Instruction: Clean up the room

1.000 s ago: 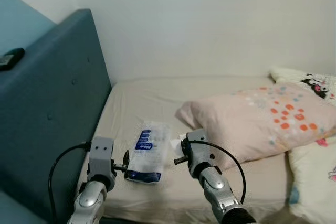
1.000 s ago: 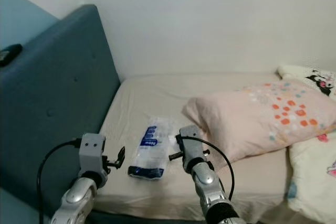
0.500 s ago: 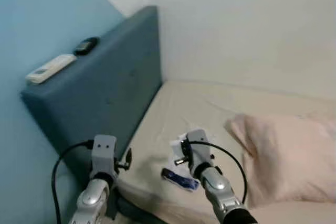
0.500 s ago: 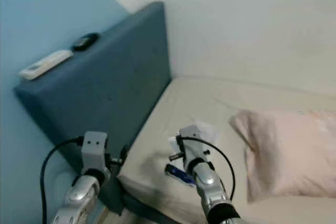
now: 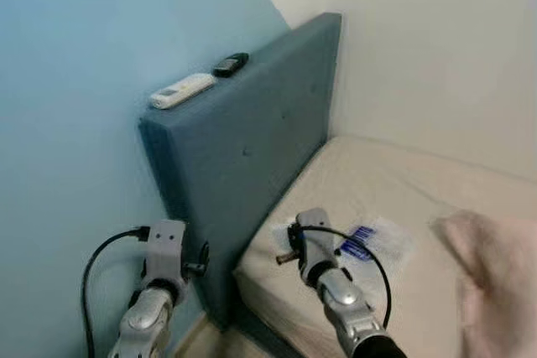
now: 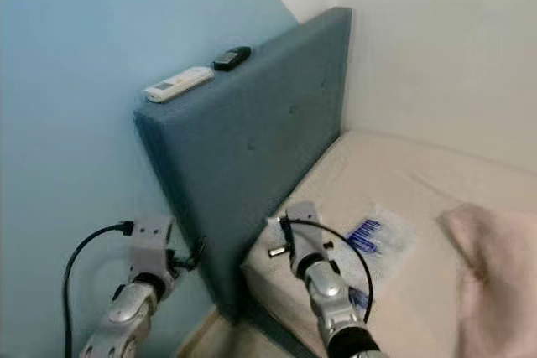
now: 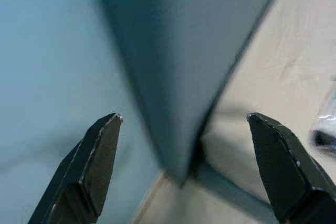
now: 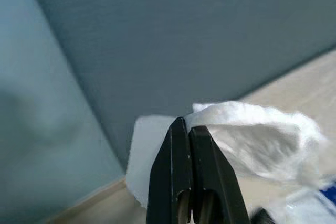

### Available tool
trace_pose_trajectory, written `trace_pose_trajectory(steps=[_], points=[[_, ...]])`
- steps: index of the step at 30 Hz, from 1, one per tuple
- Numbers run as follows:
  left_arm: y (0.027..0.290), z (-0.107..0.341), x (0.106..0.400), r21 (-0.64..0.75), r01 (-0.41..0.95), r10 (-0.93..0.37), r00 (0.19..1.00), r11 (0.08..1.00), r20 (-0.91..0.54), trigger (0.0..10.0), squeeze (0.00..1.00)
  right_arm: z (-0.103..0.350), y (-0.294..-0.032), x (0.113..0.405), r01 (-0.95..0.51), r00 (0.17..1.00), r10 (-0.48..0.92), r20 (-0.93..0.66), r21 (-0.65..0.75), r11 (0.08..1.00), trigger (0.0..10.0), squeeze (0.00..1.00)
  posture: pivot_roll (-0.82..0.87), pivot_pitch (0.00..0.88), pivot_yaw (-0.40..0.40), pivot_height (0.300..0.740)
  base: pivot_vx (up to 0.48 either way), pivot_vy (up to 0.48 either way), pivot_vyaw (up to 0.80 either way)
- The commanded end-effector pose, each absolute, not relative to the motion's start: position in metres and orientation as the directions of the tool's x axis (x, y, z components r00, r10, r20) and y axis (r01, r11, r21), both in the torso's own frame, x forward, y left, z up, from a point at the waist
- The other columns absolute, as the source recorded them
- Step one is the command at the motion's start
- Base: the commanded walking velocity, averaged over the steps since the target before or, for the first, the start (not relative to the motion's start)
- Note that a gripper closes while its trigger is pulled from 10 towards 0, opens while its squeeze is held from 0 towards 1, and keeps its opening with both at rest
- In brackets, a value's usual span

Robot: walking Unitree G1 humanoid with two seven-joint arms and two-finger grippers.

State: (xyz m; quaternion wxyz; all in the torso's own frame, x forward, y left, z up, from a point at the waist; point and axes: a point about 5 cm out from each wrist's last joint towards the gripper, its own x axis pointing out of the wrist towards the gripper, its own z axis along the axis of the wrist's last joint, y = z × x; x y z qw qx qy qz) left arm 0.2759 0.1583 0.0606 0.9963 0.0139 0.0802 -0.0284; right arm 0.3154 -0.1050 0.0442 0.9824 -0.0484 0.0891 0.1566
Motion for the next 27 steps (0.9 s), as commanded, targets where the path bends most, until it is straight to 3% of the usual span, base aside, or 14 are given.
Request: trace_pose_trajectory(steps=[1,27], points=[[0.1608,0.0569,0.2752,0.045,0.057,-0.048,0.981,0.997,-0.186,10.0,0.0,0.0449,-0.1045,0.3161,-0.309,0.937,0.294,-0.188,-0.052,0.95,10.0,0.0,0.04,0.047,0.017,0.74,0.0,0.0,0.8],[0.166,0.0586,0.2772,0.059,0.053,-0.041,0.98,0.997,-0.196,10.0,0.0,0.0442,-0.1044,0.3151,-0.301,0.939,0.287,-0.188,-0.046,0.953,10.0,0.0,0.05,0.053,0.025,0.74,0.0,0.0,0.8]])
